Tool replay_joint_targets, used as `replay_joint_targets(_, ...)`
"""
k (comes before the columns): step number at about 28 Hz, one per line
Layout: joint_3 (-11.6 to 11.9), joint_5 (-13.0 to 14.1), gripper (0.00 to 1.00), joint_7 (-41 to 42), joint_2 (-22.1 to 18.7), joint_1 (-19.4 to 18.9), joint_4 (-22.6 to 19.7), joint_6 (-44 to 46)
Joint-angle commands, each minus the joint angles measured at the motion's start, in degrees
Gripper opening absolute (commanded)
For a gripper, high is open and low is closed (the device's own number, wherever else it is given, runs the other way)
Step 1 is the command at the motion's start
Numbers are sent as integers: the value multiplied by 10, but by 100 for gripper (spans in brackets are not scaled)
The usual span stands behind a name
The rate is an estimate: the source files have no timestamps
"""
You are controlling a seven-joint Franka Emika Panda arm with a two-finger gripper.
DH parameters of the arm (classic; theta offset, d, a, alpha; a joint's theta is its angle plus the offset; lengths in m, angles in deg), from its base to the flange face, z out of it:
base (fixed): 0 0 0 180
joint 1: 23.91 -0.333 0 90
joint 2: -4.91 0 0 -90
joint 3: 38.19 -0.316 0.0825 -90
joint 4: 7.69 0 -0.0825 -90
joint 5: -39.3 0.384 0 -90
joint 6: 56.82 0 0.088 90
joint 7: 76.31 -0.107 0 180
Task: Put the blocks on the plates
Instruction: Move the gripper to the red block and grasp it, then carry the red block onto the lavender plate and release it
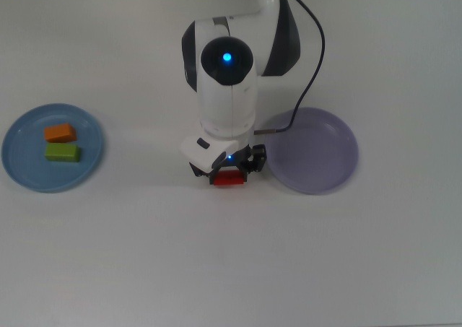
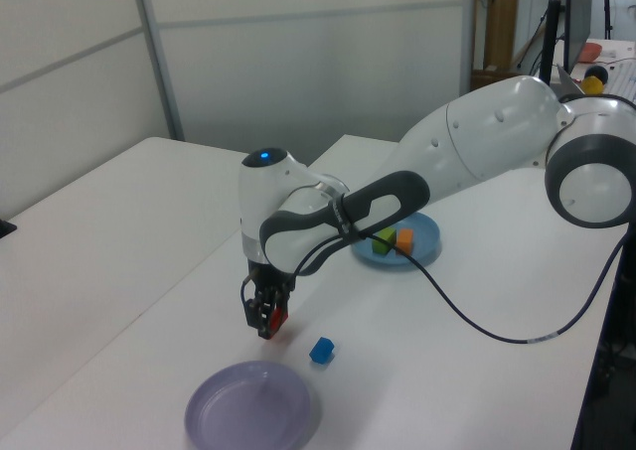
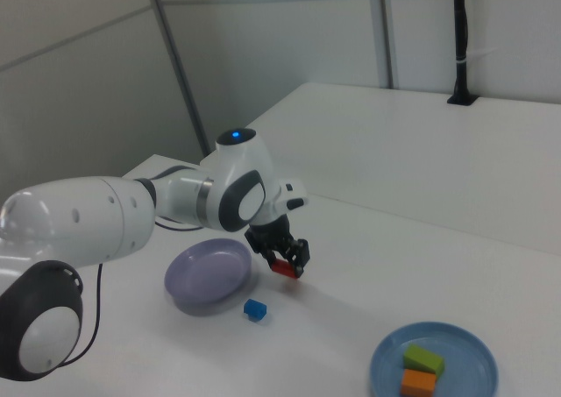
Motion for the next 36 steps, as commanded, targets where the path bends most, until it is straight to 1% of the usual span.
replay_joint_targets(1,-24,21,14,-11,-54,-8,-6,46)
replay_joint_targets(4,-46,16,14,-21,-62,-11,-6,47)
replay_joint_targets(5,-53,11,14,-34,-63,-21,-6,47)
replay_joint_targets(10,-53,-11,14,-58,-60,-56,-7,47)
replay_joint_targets(13,-53,-30,17,-85,-54,-72,-9,45)
replay_joint_targets(16,-53,-47,17,-96,-41,-84,-10,43)
replay_joint_targets(17,-53,-60,17,-105,-33,-92,-10,41)
replay_joint_targets(21,-53,-81,18,-119,-20,-94,-9,39)
replay_joint_targets(23,-53,-87,18,-121,-14,-94,-8,38)
replay_joint_targets(28,-53,-102,23,-122,-4,-105,-8,38)
replay_joint_targets(29,-53,-106,28,-121,-3,-106,-9,38)
replay_joint_targets(32,-53,-106,37,-121,-4,-105,-10,39)
replay_joint_targets(33,-53,-105,42,-121,-4,-105,-10,40)
replay_joint_targets(34,-53,-105,67,-119,-5,-105,-9,40)
replay_joint_targets(35,-53,-105,79,-119,-5,-105,-9,40)
replay_joint_targets(36,-52,-105,81,-119,-5,-105,-9,40)
